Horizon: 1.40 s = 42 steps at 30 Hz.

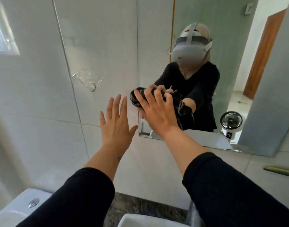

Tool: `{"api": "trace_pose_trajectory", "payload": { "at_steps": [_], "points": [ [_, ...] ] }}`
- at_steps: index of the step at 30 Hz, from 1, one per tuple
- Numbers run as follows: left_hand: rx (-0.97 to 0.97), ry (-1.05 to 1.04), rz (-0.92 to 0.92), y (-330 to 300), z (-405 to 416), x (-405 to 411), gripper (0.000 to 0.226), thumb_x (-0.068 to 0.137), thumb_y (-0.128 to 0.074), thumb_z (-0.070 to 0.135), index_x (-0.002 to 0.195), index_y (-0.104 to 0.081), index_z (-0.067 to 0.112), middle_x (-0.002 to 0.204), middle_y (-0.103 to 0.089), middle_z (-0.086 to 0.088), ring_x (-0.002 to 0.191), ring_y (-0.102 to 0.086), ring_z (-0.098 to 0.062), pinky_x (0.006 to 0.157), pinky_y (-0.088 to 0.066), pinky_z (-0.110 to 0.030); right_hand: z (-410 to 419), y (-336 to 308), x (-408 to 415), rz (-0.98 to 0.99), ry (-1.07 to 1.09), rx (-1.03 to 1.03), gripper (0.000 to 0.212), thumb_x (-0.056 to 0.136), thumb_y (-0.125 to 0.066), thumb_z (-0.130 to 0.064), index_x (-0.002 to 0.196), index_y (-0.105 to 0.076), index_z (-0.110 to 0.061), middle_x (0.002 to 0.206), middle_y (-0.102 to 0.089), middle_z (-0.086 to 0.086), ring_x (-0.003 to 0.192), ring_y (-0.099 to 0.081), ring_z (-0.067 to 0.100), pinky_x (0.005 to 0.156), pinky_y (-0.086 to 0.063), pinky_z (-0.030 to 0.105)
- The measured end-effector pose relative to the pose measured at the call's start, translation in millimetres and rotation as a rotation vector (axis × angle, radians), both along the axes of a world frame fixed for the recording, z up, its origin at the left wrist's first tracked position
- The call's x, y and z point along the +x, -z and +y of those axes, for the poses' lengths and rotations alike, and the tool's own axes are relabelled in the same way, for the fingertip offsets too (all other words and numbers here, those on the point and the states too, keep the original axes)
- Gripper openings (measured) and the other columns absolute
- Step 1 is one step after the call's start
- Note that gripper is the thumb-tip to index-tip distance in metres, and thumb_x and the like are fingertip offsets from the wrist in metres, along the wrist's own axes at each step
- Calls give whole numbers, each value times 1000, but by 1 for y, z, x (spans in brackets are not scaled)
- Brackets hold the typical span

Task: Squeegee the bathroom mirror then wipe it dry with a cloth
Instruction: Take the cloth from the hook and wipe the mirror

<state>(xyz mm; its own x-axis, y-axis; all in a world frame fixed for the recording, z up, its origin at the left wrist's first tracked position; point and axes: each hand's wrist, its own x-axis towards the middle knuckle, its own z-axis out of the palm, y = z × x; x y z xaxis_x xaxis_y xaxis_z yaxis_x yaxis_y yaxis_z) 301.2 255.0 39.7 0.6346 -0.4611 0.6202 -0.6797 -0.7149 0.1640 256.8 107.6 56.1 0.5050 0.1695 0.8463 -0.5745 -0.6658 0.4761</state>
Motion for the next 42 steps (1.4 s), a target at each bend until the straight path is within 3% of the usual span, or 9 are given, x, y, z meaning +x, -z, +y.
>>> {"api": "trace_pose_trajectory", "payload": {
  "at_steps": [8,13,16,22,27,33,42],
  "points": [
    [30,92,22,13,-20,-30,95,90,-57,47,150,12,23,160,15,1,147,15,-21,119,-8,-52,-38,37,-48,-50,39,81,59,94,-45,-48,146,-31,-24,132,-38,12,109,-42,29,86,-35,43],
    [37,186,19,17,-51,-59,95,89,-59,47,150,12,26,159,12,1,147,13,-23,119,-10,-53,-73,33,-99,-130,91,169,53,98,-32,-49,146,-29,-27,132,-33,10,107,-38,28,84,-39,42],
    [42,237,-5,21,-70,-75,96,88,-60,47,150,10,27,159,15,1,147,13,-24,119,-10,-54,-95,33,-130,-182,101,225,53,97,-34,-49,145,-30,-26,131,-30,9,106,-37,28,81,-44,44],
    [19,291,-3,40,-110,-106,97,89,-59,45,151,13,27,157,26,0,146,20,-24,119,-5,-54,-138,53,-187,-377,146,359,55,94,-43,-47,143,-34,-23,125,-29,9,101,-34,30,80,-44,46],
    [-17,275,-6,61,-129,-112,95,91,-56,45,149,16,28,157,25,-2,145,20,-26,119,-2,-54,-161,84,-215,-579,157,465,55,96,-38,-47,143,-33,-19,122,-27,8,99,-35,29,83,-37,43],
    [-85,281,-137,75,-136,-100,89,91,-56,43,151,9,27,157,18,2,147,15,-25,118,-5,-56,-162,126,-204,-734,159,507,53,96,-40,-44,142,-37,-18,121,-30,8,100,-38,29,84,-37,44],
    [-37,261,-158,83,-117,-77,99,85,-65,43,150,9,29,160,13,0,147,11,-26,116,-5,-58,-123,137,-151,-608,77,458,52,96,-41,-47,141,-32,-23,123,-32,7,105,-38,28,87,-36,44]
  ]
}}
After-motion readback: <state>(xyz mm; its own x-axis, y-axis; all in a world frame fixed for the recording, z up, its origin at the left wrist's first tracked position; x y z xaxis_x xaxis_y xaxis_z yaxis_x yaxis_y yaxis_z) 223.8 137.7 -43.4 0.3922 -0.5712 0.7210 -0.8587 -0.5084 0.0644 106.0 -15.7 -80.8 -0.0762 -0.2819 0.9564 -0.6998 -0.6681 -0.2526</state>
